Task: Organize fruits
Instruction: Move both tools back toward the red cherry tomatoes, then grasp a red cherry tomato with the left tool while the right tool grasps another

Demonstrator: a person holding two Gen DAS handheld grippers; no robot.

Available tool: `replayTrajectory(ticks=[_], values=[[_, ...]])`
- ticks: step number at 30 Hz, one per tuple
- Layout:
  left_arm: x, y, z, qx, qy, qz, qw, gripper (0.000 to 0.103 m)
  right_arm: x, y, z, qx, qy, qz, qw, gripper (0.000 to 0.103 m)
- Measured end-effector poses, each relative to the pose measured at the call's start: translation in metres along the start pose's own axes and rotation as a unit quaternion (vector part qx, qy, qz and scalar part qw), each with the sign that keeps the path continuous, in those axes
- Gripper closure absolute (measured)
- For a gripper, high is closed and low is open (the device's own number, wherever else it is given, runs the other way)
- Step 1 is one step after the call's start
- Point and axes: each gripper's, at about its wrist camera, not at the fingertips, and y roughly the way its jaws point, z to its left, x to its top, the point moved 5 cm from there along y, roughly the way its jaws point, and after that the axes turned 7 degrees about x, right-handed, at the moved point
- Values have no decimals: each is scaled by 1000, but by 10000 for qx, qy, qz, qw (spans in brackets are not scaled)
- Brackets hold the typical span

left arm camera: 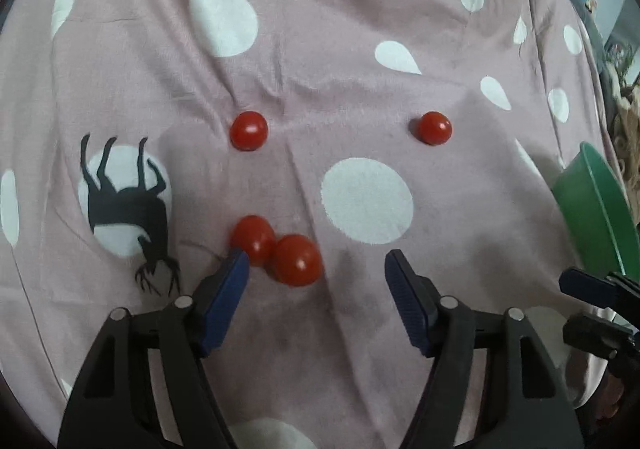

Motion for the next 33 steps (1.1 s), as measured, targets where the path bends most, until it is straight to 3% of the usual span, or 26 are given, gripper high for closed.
replayTrajectory(ticks=[5, 12, 14, 21, 27, 31, 33], values=[[-3, 13, 2, 84, -18, 304, 9995, 68, 3, 5, 3, 32, -59, 33, 10000, 53], [1, 17, 9, 35, -183, 238, 9995, 68, 12, 12, 1, 3, -110, 18, 9999, 53], [1, 18, 8, 27, -162, 205, 9997, 78, 15, 15, 1, -16, -125, 22, 9999, 53], [5, 9, 2, -218, -147, -19, 9997, 78, 34, 36, -10, -76, -32, 108, 9999, 53], [25, 5, 7, -383, -266, -239, 9986, 78, 65, 59, -27, -426, 68, 76, 9990, 53], [36, 15, 9, -425, -437, -185, 9980, 78, 86, 83, -43, -1051, 10, 119, 9944, 53], [41, 17, 8, -393, -440, -186, 9981, 78, 94, 94, -51, -1160, 79, 167, 9931, 53]])
